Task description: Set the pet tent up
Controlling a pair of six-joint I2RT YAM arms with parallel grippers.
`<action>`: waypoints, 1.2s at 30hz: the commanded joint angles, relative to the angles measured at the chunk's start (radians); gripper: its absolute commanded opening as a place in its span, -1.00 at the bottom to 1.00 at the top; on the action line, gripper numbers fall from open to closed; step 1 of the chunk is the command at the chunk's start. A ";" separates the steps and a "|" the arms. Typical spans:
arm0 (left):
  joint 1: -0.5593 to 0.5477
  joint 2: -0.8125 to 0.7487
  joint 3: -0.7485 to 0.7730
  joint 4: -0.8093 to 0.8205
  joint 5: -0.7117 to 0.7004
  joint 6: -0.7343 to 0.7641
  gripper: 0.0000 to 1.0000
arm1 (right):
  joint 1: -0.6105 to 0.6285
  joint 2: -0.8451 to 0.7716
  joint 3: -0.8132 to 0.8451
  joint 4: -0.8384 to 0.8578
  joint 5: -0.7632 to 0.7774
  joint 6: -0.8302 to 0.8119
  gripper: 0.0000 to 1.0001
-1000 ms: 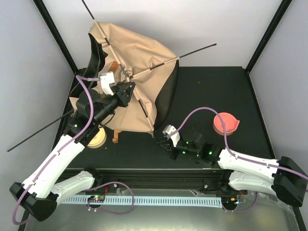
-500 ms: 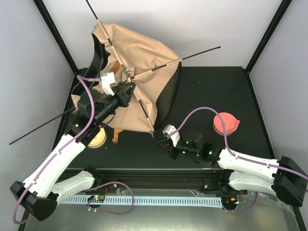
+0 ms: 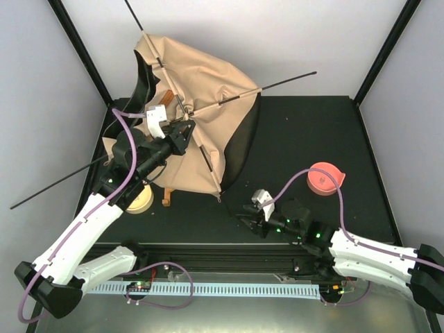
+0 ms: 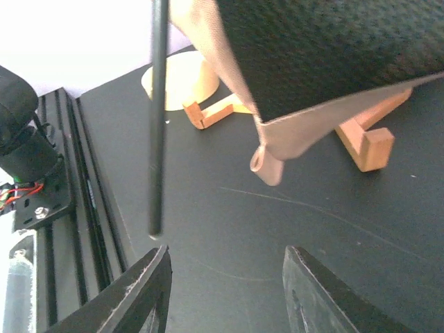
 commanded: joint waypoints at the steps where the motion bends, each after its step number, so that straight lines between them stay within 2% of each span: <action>1: -0.003 -0.014 0.093 0.021 0.017 0.005 -0.97 | 0.005 -0.107 -0.102 0.127 0.098 0.002 -0.02; 5: -0.001 -0.017 0.135 0.001 0.054 -0.030 -0.97 | 0.005 -0.175 -0.242 0.299 0.114 -0.066 0.08; 8: -0.001 -0.019 0.162 -0.003 0.090 -0.065 -0.97 | 0.004 -0.180 -0.275 0.373 0.111 -0.156 0.12; 14: -0.001 -0.019 0.181 0.028 0.161 -0.159 -0.97 | 0.005 -0.099 -0.208 0.381 0.044 -0.321 0.17; 21: -0.002 0.003 0.191 0.045 0.213 -0.216 -0.97 | 0.005 0.048 -0.148 0.490 0.016 -0.412 0.15; 24: -0.002 0.011 0.192 0.059 0.234 -0.236 -0.97 | 0.005 0.087 -0.121 0.516 -0.006 -0.437 0.10; 31: -0.002 0.014 0.192 0.065 0.240 -0.251 -0.97 | 0.004 0.144 -0.094 0.532 -0.043 -0.460 -0.32; 36: -0.002 0.011 0.194 0.071 0.231 -0.257 -0.97 | 0.005 0.143 -0.103 0.515 -0.091 -0.462 -0.36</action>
